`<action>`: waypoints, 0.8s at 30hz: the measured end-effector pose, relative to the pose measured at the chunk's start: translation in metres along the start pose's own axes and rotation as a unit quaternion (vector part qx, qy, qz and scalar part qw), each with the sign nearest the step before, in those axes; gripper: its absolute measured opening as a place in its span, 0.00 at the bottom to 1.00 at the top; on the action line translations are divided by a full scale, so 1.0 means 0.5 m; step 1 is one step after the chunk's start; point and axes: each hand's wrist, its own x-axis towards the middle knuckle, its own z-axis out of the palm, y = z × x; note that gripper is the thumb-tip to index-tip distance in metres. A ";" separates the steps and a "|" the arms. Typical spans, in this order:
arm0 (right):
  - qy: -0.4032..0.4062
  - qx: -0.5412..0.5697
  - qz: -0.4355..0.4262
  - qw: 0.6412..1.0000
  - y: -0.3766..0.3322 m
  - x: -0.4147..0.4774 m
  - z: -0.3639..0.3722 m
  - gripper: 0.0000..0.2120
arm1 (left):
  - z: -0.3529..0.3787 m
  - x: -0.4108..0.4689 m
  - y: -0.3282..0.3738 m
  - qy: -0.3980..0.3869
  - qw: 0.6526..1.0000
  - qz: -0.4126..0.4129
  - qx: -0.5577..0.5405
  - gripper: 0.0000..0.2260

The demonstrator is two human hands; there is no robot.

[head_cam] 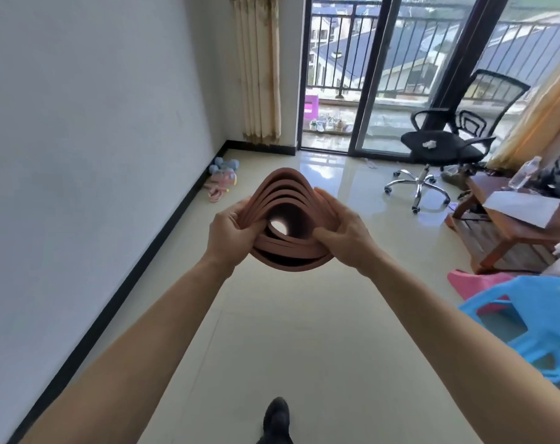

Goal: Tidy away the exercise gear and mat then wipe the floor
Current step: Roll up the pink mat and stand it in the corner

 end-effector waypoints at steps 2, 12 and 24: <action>-0.008 -0.001 0.005 1.000 0.015 0.134 -0.011 0.35 | 0.003 0.134 -0.021 0.004 1.000 -0.002 0.009 0.15; 0.006 0.020 0.026 0.999 0.103 0.697 -0.133 0.35 | 0.098 0.717 -0.067 -0.007 0.999 -0.002 0.046 0.14; -0.050 0.018 0.018 0.998 0.290 1.463 -0.285 0.37 | 0.230 1.458 -0.201 0.012 0.995 -0.044 0.085 0.19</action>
